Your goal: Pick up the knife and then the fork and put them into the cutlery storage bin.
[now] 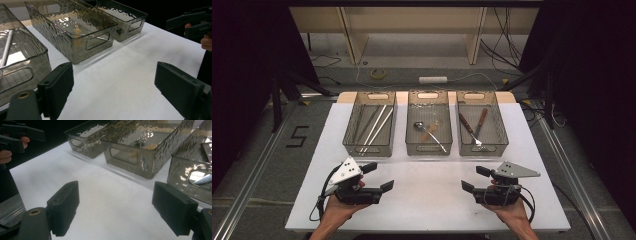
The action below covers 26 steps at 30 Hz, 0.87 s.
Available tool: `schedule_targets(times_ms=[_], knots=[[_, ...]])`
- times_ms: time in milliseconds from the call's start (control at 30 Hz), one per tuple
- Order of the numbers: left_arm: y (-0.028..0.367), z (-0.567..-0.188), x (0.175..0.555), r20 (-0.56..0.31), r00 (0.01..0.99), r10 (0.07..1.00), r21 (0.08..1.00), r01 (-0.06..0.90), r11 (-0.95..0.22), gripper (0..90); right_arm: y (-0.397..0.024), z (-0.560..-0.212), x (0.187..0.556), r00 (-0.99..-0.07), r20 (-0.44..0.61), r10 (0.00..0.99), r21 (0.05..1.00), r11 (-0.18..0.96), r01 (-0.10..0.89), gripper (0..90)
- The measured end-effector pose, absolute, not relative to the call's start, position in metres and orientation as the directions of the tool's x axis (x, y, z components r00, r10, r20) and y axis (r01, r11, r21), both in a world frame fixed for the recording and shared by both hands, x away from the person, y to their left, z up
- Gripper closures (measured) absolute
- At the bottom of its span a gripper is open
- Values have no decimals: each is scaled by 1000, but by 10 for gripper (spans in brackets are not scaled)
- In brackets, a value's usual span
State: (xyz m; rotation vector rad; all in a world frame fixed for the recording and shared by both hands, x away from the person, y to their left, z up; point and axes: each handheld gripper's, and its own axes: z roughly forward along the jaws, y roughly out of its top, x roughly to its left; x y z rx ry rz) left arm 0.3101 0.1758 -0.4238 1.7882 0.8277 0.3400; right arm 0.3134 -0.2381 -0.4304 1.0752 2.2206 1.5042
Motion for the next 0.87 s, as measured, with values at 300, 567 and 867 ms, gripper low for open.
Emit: schedule_targets(times_ms=[300, 567, 867], knots=[[175, -424, 310, -156, 718, 678, 913, 366, -178, 154, -237, -432, 309, -699, 186, 690, 879, 201, 432, 229], [175, -424, 310, -153, 719, 678, 913, 365, -181, 154, -238, -431, 308, -697, 181, 693, 883, 198, 426, 228], [175, -424, 310, -153, 719, 678, 914, 364, -181, 154, -238, -431, 309, -695, 178, 697, 882, 200, 426, 219]])
